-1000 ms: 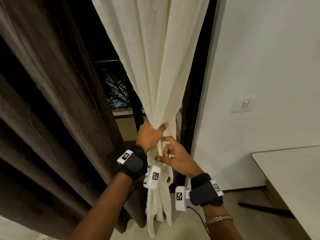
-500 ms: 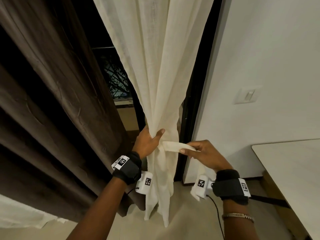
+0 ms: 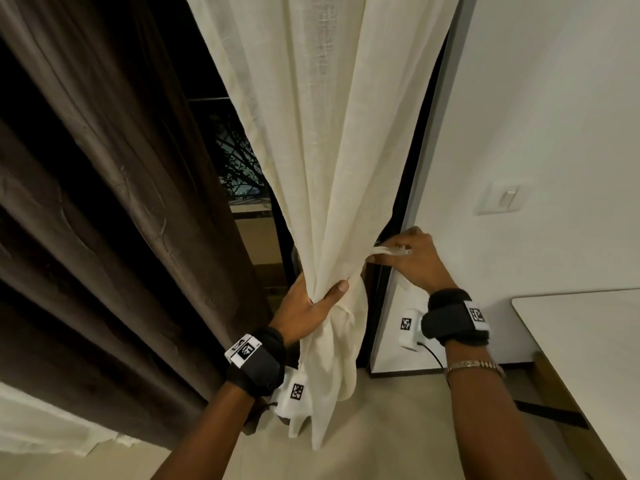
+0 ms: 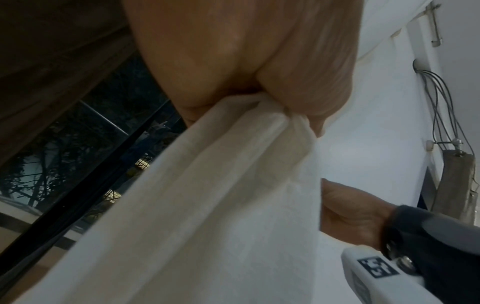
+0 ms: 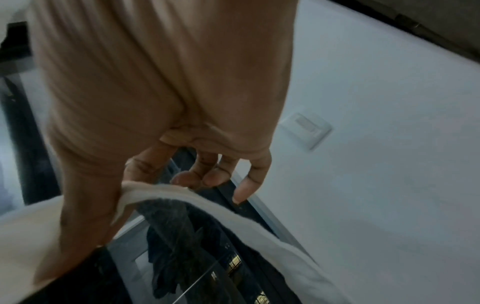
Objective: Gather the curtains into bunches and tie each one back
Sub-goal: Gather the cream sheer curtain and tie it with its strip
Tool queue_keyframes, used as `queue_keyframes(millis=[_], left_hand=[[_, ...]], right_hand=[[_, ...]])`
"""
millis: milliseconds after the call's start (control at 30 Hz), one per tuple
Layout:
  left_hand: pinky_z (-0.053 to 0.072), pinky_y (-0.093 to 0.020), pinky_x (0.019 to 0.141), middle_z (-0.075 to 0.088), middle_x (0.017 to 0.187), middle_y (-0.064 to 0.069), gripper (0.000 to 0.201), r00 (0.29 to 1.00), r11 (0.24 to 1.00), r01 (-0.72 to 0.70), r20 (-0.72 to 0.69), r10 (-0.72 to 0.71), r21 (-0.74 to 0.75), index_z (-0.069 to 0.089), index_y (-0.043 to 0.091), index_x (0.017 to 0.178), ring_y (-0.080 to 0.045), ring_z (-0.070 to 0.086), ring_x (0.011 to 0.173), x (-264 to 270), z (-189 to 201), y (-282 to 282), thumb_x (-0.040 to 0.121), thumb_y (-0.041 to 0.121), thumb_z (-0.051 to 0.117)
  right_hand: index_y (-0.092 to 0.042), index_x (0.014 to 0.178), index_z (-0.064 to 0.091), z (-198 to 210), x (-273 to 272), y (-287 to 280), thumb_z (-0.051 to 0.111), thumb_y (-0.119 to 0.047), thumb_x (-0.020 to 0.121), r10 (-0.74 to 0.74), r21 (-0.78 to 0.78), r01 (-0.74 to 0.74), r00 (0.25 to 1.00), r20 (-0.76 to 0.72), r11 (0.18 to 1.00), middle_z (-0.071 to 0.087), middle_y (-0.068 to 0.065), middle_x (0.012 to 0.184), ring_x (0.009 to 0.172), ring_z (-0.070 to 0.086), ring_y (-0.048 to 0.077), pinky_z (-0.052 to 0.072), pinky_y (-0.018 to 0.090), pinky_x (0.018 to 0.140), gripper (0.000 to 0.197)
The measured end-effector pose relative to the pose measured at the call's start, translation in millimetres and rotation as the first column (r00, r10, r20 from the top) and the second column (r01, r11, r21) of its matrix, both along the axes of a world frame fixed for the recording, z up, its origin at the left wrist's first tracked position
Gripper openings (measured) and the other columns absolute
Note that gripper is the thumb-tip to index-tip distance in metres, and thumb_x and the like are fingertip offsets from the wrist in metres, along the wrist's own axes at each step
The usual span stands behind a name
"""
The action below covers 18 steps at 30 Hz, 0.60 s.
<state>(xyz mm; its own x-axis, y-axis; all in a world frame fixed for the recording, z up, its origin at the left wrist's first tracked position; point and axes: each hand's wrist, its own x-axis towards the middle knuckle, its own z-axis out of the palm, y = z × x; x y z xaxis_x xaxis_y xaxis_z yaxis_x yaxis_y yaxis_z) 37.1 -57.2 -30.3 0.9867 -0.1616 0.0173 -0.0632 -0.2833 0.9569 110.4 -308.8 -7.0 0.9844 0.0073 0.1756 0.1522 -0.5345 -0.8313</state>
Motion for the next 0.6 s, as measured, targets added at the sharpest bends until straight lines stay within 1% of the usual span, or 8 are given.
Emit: queue_keyframes(millis=[100, 200, 267, 333, 367, 400, 500, 600], left_hand=[[0.047, -0.051, 0.119, 0.047, 0.152, 0.010, 0.069, 1.000, 0.998, 0.019, 0.018, -0.020, 0.066, 0.032, 0.069, 0.142, -0.017, 0.052, 0.142, -1.7, 0.7, -0.1, 0.085, 0.076, 0.069], [0.031, -0.048, 0.127, 0.017, 0.134, 0.036, 0.072, 0.990, 0.977, -0.040, 0.140, 0.010, 0.211, 0.008, 0.083, 0.128, -0.026, 0.029, 0.152, -3.2, 9.4, -2.9, 0.089, 0.068, 0.067], [0.021, -0.049, 0.130, 0.016, 0.152, 0.027, 0.099, 0.972, 0.951, -0.096, 0.235, 0.026, 0.293, 0.008, 0.038, 0.162, -0.023, 0.016, 0.157, 0.5, 11.2, -2.3, 0.086, 0.074, 0.059], [0.013, -0.049, 0.132, 0.031, 0.158, 0.008, 0.086, 0.984, 0.951, -0.054, 0.180, -0.001, 0.305, 0.024, 0.032, 0.161, 0.001, 0.017, 0.146, 3.9, 16.0, -0.4, 0.090, 0.068, 0.057], [0.012, -0.049, 0.133, 0.040, 0.153, 0.010, 0.076, 0.989, 0.956, -0.005, 0.142, -0.038, 0.293, 0.034, 0.032, 0.158, 0.013, 0.022, 0.134, 5.3, 16.3, 1.5, 0.093, 0.063, 0.056], [0.017, -0.048, 0.133, 0.048, 0.148, 0.013, 0.067, 0.989, 0.968, 0.023, 0.134, -0.057, 0.248, 0.043, 0.031, 0.154, 0.016, 0.028, 0.129, 6.4, 15.6, 3.4, 0.095, 0.060, 0.056], [0.053, -0.044, 0.114, 0.071, 0.133, 0.009, 0.045, 0.997, 0.997, -0.014, 0.072, 0.009, 0.075, 0.063, 0.032, 0.139, -0.008, 0.063, 0.128, 10.4, 6.9, 10.3, 0.100, 0.053, 0.065], [0.059, -0.046, 0.104, 0.077, 0.122, 0.009, 0.044, 0.996, 0.992, -0.082, 0.038, 0.079, 0.091, 0.069, 0.037, 0.128, -0.013, 0.072, 0.116, 15.5, 2.3, 11.9, 0.095, 0.067, 0.063]], right_hand=[[-0.015, 0.106, 0.083, 6.0, 13.2, 22.6, 0.087, -0.021, 0.085, 0.121, -0.110, -0.120, 0.993, 0.000, 0.987, 0.066, 0.002, 0.097, 0.090, 0.066, 0.020, 0.056, 0.027, 0.089, 0.022], [-0.020, 0.115, 0.070, 10.2, 10.8, 54.3, 0.081, -0.018, 0.090, 0.270, -0.067, -0.277, 0.957, -0.107, 0.958, 0.071, -0.006, 0.107, 0.100, 0.070, 0.011, 0.061, 0.035, 0.096, 0.028], [-0.018, 0.127, 0.065, 9.5, 3.6, 72.7, 0.081, -0.028, 0.092, 0.344, 0.015, -0.345, 0.931, -0.124, 0.939, 0.073, -0.001, 0.119, 0.111, 0.070, 0.015, 0.060, 0.039, 0.102, 0.040], [-0.021, 0.129, 0.066, 4.7, -3.5, 82.9, 0.083, -0.034, 0.089, 0.358, 0.107, -0.348, 0.928, -0.100, 0.931, 0.074, 0.008, 0.125, 0.119, 0.071, 0.025, 0.059, 0.050, 0.105, 0.045], [-0.029, 0.124, 0.067, 4.2, -8.1, 84.1, 0.084, -0.034, 0.086, 0.369, 0.165, -0.350, 0.924, -0.103, 0.922, 0.076, 0.008, 0.124, 0.118, 0.072, 0.025, 0.060, 0.051, 0.104, 0.043], [-0.036, 0.121, 0.067, 3.2, -12.5, 84.3, 0.085, -0.029, 0.085, 0.372, 0.230, -0.341, 0.921, -0.111, 0.912, 0.077, 0.006, 0.124, 0.118, 0.073, 0.023, 0.061, 0.052, 0.103, 0.041], [-0.038, 0.133, 0.060, -1.9, -26.2, 77.7, 0.067, 0.006, 0.097, 0.456, 0.465, -0.332, 0.871, -0.184, 0.821, 0.075, 0.008, 0.131, 0.125, 0.072, 0.027, 0.058, 0.052, 0.107, 0.058], [-0.027, 0.155, 0.049, -10.8, -30.6, 65.3, 0.055, 0.020, 0.095, 0.561, 0.640, -0.342, 0.810, -0.171, 0.689, 0.067, 0.017, 0.142, 0.132, 0.066, 0.036, 0.058, 0.051, 0.106, 0.076]])
